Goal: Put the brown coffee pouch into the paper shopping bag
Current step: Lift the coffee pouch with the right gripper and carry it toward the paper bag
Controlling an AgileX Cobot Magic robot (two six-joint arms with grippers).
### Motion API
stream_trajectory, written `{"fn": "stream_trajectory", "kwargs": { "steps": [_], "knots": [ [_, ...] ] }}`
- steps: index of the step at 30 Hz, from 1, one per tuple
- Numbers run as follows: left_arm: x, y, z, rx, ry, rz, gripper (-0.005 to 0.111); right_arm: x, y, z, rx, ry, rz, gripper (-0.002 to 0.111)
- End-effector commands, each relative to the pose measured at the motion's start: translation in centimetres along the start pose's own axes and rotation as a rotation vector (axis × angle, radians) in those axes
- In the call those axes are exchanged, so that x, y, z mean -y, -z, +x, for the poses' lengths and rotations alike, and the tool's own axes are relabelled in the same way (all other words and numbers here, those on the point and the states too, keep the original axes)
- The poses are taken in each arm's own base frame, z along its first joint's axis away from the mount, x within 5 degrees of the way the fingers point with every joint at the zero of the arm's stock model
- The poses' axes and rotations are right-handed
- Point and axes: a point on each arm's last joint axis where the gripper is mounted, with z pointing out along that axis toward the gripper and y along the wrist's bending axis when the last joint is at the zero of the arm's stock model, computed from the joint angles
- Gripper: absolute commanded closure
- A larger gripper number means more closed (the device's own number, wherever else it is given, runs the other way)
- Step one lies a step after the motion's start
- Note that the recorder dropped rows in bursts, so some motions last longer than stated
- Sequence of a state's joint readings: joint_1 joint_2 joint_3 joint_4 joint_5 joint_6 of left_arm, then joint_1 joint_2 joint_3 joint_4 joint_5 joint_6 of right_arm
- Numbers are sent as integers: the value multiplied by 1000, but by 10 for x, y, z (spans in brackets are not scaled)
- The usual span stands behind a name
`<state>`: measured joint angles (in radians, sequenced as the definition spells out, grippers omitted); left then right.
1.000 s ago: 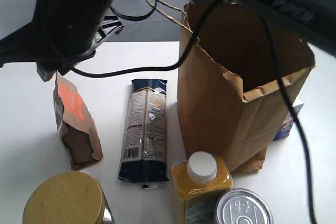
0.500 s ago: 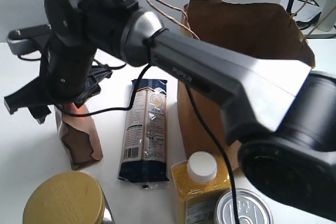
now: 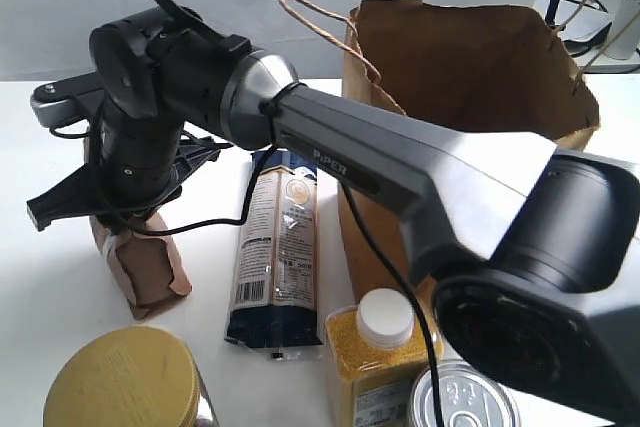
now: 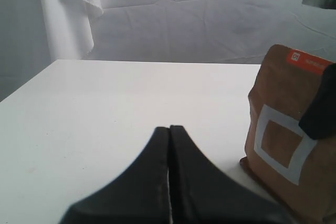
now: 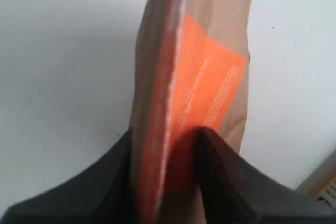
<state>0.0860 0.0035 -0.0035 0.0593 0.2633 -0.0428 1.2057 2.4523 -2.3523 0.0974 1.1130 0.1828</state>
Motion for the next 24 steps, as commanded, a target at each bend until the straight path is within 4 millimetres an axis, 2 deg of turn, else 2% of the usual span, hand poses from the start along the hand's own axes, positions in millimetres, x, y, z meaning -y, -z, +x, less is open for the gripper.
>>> {"fn": "stream_trajectory", "kwargs": {
  "steps": [1, 7, 12, 20, 24],
  "knots": [
    [0, 0, 1, 2, -1, -5, 107, -10, 41, -13, 126, 15, -19, 108],
    [0, 0, 1, 2, -1, -5, 107, -27, 110, -19, 258, 87, -22, 108],
    [0, 0, 1, 2, -1, -5, 107, -44, 178, -15, 381, 134, -38, 108],
    [0, 0, 1, 2, -1, -5, 107, -60, 275, 12, 497, 198, -19, 108],
    [0, 0, 1, 2, -1, -5, 107, -47, 322, 29, 537, 190, 69, 108]
  ]
}}
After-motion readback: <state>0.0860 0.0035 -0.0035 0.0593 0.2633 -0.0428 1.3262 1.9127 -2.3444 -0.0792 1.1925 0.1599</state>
